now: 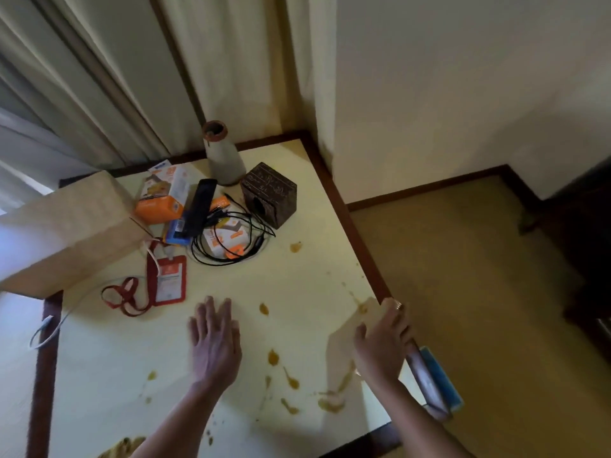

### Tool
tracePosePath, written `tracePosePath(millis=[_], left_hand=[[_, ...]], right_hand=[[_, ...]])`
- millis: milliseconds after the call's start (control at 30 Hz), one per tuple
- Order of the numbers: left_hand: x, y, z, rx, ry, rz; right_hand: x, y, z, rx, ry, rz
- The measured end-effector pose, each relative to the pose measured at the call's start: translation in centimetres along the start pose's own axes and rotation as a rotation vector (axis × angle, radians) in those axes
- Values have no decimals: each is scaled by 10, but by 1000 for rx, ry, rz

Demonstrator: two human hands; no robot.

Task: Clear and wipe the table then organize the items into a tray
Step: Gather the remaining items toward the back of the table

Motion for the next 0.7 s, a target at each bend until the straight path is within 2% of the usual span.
tracePosePath(millis=[167, 300, 500, 700], left_hand=[[0, 0, -4, -42, 6, 29], [-5, 12, -8, -45, 18, 9], [-26, 38, -1, -47, 26, -80], [-62, 61, 17, -92, 73, -133]], right_hand=[[-2, 3, -4, -117, 6, -22], [-2, 17, 26, -250, 174, -81], [-12, 19, 129, -417, 508, 69], [-35, -12, 270, -281, 809, 188]])
Point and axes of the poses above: each hand's wrist, its own x-axis away from the middle knuckle, its own y-axis out of the back of the hand, z = x × y, the point moved 2 cm from there along -x, towards the middle knuckle, and after that the axes turned 9 degrees about z, right-handed, at the moved point
